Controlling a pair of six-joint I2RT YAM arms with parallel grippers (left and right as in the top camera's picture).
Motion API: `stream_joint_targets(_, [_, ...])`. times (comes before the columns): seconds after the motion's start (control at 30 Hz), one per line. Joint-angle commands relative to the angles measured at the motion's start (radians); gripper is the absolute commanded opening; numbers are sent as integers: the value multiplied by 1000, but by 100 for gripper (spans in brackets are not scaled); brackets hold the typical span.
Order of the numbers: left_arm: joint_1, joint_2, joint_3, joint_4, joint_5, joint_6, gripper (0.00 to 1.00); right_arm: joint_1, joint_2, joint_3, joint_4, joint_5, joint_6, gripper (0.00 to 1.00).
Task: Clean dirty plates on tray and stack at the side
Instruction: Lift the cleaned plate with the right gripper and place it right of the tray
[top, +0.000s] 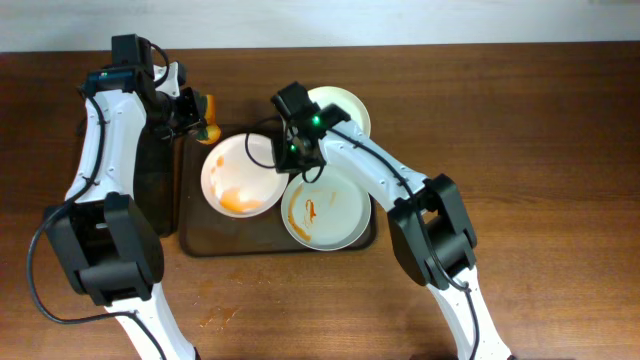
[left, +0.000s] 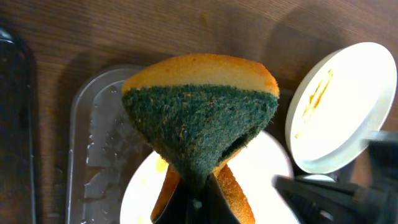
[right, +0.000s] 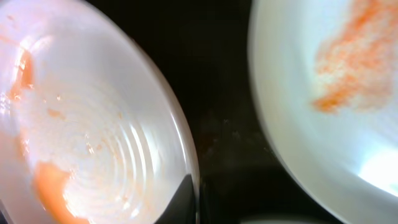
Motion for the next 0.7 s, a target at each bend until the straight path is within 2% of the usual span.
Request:
stream_joint_targets(0.0, [12,-22,24,21,-59,1,1,25,-104,137,-77,219,-83,4])
stream_joint_targets(0.03, [13,-22,24,24,-67,1,1,35,-104,170,-107,285,-101,4])
stream_joint_targets(0.1, [16,-22,24,29,-69,1,1,85,-104,235,-184,545,-129,4])
stream_joint_targets(0.23, [17,-22,24,36,-137,1,1,211,-104,243,-258,909,-137,4])
stream_joint_targets(0.43, [17,-22,24,36,-144,1,1,388,-104,243,-261,1476,-136,4])
stream_joint_targets(0.53, [17,-22,24,36,-145,1,1,419,-104,243,-261,1590,-136,4])
stream_joint_targets(0.67, [17,-22,24,35,-144,1,1,425,-104,243,-261,1637,-136,4])
